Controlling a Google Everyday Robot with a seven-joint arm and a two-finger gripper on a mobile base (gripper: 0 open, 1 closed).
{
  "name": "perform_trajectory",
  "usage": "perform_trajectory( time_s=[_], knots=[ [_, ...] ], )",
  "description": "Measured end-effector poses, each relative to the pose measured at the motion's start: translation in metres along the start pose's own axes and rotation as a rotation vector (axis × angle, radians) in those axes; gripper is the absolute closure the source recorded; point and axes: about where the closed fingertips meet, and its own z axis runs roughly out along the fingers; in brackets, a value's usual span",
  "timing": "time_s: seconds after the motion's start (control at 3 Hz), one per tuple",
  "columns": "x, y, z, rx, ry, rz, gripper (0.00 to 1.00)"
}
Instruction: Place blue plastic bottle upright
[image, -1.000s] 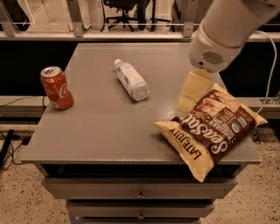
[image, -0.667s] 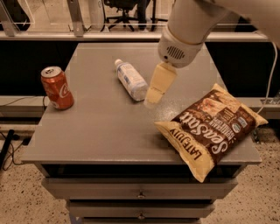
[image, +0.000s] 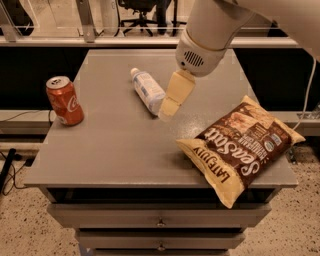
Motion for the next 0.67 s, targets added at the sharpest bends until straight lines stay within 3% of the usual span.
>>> perform_trajectory(
  time_s=[0.33, 0.67],
  knots=[
    [-0.010, -0.008, 0.006, -0.004, -0.035, 0.063, 0.00],
    [-0.051, -0.027, 0.022, -0.023, -0.105, 0.123, 0.00]
  ],
)
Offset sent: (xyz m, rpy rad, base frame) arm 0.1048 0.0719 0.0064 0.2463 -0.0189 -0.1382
